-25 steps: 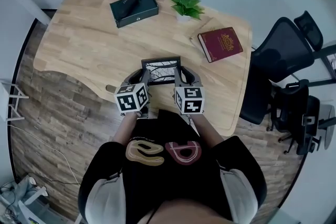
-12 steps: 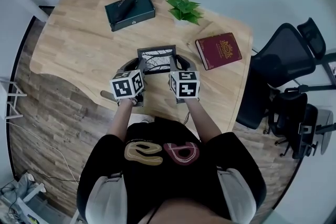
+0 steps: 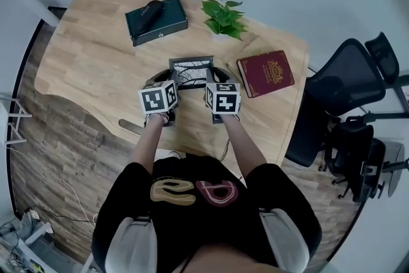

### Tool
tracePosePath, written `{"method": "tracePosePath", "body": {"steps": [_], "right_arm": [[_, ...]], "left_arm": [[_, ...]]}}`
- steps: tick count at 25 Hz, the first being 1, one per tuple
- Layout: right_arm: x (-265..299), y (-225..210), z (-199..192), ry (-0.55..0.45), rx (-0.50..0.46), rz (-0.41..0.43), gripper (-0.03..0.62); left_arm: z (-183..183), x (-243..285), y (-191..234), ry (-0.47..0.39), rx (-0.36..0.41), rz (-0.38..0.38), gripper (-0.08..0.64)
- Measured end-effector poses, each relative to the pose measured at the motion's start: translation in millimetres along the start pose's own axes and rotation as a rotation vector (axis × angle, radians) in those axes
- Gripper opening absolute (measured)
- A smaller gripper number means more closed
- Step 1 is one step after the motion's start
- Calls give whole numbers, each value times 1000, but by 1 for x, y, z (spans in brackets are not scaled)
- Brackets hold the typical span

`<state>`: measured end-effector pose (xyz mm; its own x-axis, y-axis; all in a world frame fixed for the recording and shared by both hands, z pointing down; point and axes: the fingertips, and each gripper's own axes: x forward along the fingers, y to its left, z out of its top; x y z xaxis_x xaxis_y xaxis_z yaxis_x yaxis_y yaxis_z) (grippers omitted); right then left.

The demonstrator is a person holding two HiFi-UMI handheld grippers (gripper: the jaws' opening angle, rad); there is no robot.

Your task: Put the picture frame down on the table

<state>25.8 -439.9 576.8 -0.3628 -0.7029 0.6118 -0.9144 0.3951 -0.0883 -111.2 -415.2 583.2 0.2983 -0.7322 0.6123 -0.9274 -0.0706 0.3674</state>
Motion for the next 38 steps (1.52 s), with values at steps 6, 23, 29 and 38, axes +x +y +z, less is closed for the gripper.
{"method": "tracePosePath", "body": {"steps": [6, 23, 29, 38], "right_arm": [[25, -11, -10, 32, 47, -17, 74], [98, -19, -10, 173, 25, -31, 72], [117, -18, -16, 218, 16, -30, 72], [129, -21, -24, 253, 3, -22, 74]], "left_arm": [[-3, 25, 6, 36, 13, 19, 83], [4, 81, 41, 129, 16, 76, 83], [-4, 99, 55, 174, -1, 92, 83], [-13, 114, 63, 202, -35, 119, 83]]}}
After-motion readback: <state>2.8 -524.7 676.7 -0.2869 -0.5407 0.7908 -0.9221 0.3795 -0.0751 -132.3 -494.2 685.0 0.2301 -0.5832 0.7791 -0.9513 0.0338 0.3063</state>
